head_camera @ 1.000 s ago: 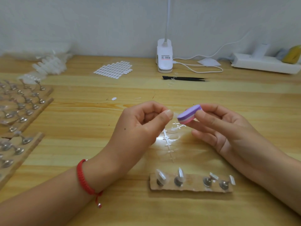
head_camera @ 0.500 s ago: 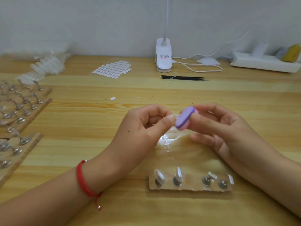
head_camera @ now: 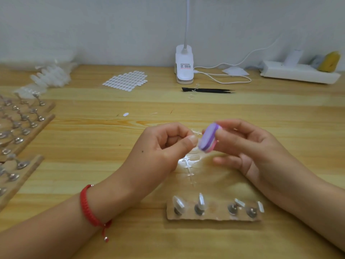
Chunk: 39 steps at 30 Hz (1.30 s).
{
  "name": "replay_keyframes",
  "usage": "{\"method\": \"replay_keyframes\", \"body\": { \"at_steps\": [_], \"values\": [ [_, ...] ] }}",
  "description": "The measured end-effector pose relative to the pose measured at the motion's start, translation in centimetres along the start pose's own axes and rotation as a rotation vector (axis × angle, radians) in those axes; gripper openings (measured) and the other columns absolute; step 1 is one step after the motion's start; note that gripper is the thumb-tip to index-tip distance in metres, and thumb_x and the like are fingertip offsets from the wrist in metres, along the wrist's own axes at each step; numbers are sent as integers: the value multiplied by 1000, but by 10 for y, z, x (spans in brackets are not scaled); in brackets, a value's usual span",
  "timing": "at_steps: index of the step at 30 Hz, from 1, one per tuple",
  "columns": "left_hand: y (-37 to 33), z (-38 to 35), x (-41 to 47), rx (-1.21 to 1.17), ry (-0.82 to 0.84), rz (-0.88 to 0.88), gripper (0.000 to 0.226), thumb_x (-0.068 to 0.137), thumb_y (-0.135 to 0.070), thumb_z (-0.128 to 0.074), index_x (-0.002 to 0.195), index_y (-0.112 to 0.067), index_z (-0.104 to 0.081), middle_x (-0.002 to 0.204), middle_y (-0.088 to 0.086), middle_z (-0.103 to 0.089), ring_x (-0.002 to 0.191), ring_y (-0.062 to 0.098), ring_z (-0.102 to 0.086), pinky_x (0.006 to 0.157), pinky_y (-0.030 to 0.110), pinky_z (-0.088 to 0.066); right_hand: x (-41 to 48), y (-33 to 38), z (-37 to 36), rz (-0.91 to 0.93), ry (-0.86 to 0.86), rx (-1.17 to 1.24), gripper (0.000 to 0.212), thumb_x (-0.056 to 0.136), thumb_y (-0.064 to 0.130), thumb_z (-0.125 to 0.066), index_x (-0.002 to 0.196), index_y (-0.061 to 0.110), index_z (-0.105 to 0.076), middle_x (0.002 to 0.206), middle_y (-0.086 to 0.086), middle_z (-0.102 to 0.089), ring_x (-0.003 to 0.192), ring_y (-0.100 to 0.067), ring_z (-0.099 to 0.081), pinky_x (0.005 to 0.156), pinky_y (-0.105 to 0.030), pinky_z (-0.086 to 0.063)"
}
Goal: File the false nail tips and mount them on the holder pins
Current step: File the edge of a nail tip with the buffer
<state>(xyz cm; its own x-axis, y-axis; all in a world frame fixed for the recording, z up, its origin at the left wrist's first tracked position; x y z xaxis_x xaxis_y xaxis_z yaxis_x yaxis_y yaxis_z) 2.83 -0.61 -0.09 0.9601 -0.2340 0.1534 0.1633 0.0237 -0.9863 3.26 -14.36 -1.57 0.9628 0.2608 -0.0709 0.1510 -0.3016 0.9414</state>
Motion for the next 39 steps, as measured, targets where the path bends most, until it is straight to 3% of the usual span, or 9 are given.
{"method": "replay_keyframes", "body": {
  "at_steps": [5,8,14,19,23,26,30,33,39],
  "values": [
    [-1,2,0,-7,-17,1,15,78,-23,-60,68,-12,-63,46,-10,-38,39,4,-28,39,12,-26,0,-3,-6,-25,80,-32,21,68,12,-75,88,16,-79,85,-8,-74,70,-16,-72,55,-24,-56],
    [-2,-8,-2,32,63,-2,14,78,-23,-61,67,-15,-63,46,-13,-39,41,2,-31,42,9,-28,3,-1,3,-33,16,28,27,67,16,-71,92,15,-79,92,-11,-75,71,-14,-71,57,-23,-56],
    [-2,-10,-3,29,91,4,14,77,-24,-62,66,-16,-64,47,-10,-38,41,2,-29,42,11,-27,2,-1,-3,-39,72,-27,33,60,13,-79,93,18,-79,94,-9,-76,82,-15,-72,68,-24,-57],
    [-1,-1,-1,-8,24,-3,14,77,-25,-62,66,-18,-66,46,-13,-39,40,2,-30,41,9,-27,1,-4,-6,-69,113,-42,30,66,16,-77,96,17,-79,91,-8,-76,79,-14,-71,67,-23,-56],
    [-6,-14,-4,49,109,-35,12,78,-24,-63,67,-21,-67,49,-7,-39,42,1,-31,44,8,-28,3,-2,3,-51,40,6,30,67,14,-77,97,14,-78,97,-12,-75,82,-17,-73,67,-24,-57],
    [-5,-1,-1,24,7,-37,15,77,-25,-63,65,-16,-65,46,-14,-37,41,1,-30,43,8,-27,1,-4,-5,-68,101,-46,29,65,17,-77,94,17,-79,91,-9,-75,76,-15,-71,64,-23,-56],
    [-6,-11,-3,55,84,-36,14,78,-24,-63,67,-16,-66,47,-12,-38,40,0,-31,43,7,-27,3,-3,-2,-51,66,-29,30,65,12,-80,95,15,-79,94,-11,-75,78,-16,-72,65,-23,-56],
    [-5,-3,-2,32,20,-47,15,76,-25,-63,65,-15,-65,46,-13,-37,41,2,-30,43,7,-28,1,-5,-6,-83,119,-43,30,65,11,-79,95,16,-79,90,-9,-75,75,-13,-70,65,-23,-56],
    [-6,-10,-3,92,68,-58,14,77,-25,-64,67,-16,-67,47,-12,-37,41,0,-31,44,7,-27,3,-5,-4,-60,99,-43,26,71,13,-76,97,15,-78,92,-10,-76,81,-14,-72,66,-23,-56]
  ]
}}
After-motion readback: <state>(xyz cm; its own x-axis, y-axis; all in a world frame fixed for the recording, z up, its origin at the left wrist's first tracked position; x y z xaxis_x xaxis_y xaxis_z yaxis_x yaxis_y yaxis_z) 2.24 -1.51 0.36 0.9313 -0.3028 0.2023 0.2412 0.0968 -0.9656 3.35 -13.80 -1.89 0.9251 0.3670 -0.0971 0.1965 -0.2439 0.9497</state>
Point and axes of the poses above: each hand's wrist, its own x-axis towards the middle knuckle, its own z-axis out of the back of the hand, y = z × x, the point moved 9 cm from there along x, towards the middle knuckle
